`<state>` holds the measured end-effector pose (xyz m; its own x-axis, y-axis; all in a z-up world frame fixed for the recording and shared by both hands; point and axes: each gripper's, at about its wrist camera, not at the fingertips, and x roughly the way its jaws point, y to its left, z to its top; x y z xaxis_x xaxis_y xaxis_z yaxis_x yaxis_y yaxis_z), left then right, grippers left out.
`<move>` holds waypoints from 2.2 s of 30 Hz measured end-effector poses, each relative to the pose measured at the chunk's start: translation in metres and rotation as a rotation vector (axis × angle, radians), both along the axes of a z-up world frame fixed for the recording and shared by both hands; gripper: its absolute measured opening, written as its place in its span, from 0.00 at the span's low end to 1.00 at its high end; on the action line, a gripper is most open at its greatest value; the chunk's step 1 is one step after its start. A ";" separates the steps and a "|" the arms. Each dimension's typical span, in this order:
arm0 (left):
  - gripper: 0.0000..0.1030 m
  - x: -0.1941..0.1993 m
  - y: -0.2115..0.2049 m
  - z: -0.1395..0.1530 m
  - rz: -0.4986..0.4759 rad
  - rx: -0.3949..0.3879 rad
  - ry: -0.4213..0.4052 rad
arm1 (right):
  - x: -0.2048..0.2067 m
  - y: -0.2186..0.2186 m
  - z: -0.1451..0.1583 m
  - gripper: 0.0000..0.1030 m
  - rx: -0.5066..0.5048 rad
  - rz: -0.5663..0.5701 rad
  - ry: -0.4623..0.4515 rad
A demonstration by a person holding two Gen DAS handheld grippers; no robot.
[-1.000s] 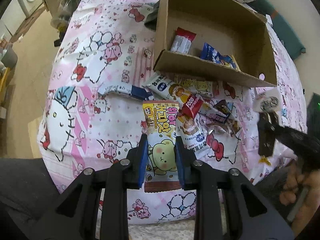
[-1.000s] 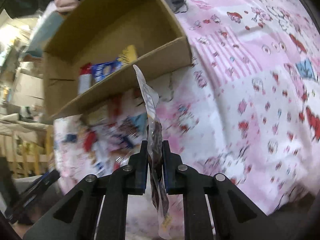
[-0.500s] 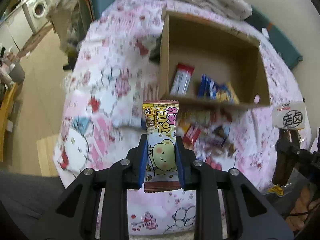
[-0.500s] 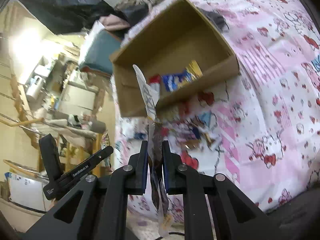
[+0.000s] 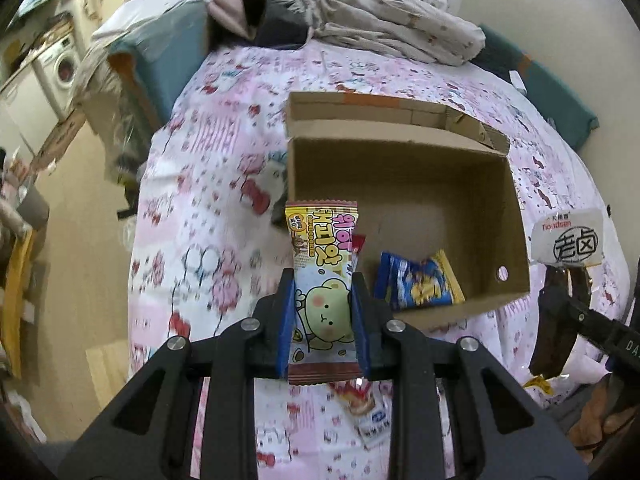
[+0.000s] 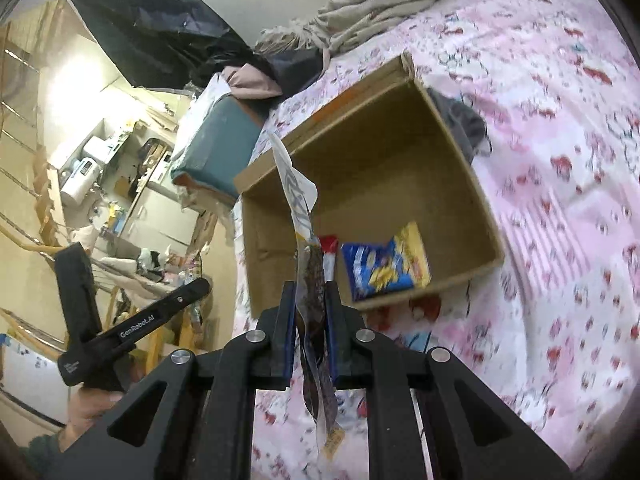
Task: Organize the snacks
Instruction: 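Carry the bear-print bar with the left tool into the box while the right tool drops its packet there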
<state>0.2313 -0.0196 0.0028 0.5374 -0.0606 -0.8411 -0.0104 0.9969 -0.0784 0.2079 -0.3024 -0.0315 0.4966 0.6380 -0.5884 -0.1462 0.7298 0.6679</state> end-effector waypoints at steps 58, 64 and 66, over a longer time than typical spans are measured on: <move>0.49 0.059 -0.038 -0.044 -0.075 0.054 -0.073 | 0.077 -0.005 -0.043 0.18 -0.272 -0.167 0.024; 0.87 0.055 -0.040 -0.040 -0.097 0.025 -0.102 | 0.077 -0.004 -0.040 0.27 -0.238 -0.159 0.020; 0.87 0.055 -0.041 -0.039 -0.100 0.032 -0.103 | 0.076 -0.004 -0.037 0.56 -0.224 -0.163 0.012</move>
